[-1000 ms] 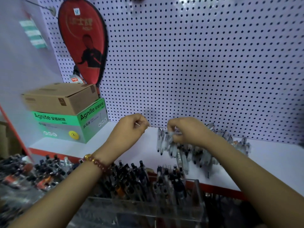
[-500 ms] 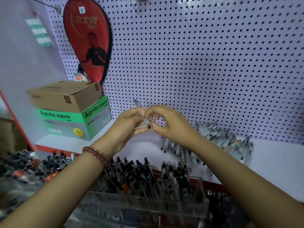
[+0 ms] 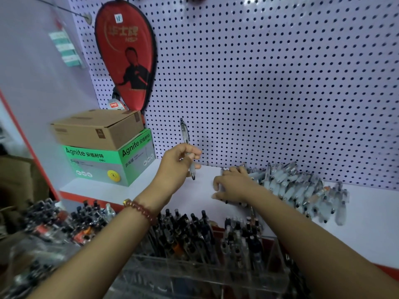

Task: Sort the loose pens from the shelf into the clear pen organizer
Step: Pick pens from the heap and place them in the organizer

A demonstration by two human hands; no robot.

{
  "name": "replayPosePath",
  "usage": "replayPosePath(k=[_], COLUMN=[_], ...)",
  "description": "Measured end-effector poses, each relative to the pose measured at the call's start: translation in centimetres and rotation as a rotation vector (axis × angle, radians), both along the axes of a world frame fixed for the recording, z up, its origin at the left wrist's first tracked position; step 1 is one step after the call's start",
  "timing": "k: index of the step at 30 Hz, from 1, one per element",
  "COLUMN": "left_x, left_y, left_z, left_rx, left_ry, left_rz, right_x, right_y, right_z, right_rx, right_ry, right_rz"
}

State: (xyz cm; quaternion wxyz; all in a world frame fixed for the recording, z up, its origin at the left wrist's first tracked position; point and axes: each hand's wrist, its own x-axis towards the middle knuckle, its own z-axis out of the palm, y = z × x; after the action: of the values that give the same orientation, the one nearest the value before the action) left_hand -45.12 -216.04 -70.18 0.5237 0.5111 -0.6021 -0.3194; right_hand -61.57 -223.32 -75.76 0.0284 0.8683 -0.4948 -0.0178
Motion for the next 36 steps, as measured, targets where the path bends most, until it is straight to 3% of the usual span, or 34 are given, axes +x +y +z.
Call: replayPosePath(k=[5,10,14,23,28,33,36], left_x=[0.0,0.0,0.2,0.0,-0.3,0.3,1.8], left_y=[-0.1,0.0,0.0,0.3,2.2,6.6,8.3], left_z=[0.0,-0.1,-0.1,0.6,3.0,4.6,3.9], left_rx=[-0.011,-0.016,-0.028,-0.103,-0.107,-0.207,-0.267], left_ry=[-0.017,-0.004,-0.008,-0.003,0.125,0.235,0.213], left_rz=[0.019,0.021,0.036,0.176,0.107,-0.019,0.056], right_x=[0.2,0.3,0.3,-1.3,1.1,4.8,7.1], right_y=[-0.2,0.0,0.4,2.3,7.3,13.2,15.3], right_z=[0.4,0.2,0.3,5.3,9.7,11.8,10.9], right_rx=[0.015,0.236,0.152,0.335,0.488,0.447,0.267], right_ry=[-0.029,-0.197,-0.277,-1.3,-1.773,-1.609,-1.352], right_rz=[-0.012,0.027,0.047,-0.328,-0.159,0.102,0.212])
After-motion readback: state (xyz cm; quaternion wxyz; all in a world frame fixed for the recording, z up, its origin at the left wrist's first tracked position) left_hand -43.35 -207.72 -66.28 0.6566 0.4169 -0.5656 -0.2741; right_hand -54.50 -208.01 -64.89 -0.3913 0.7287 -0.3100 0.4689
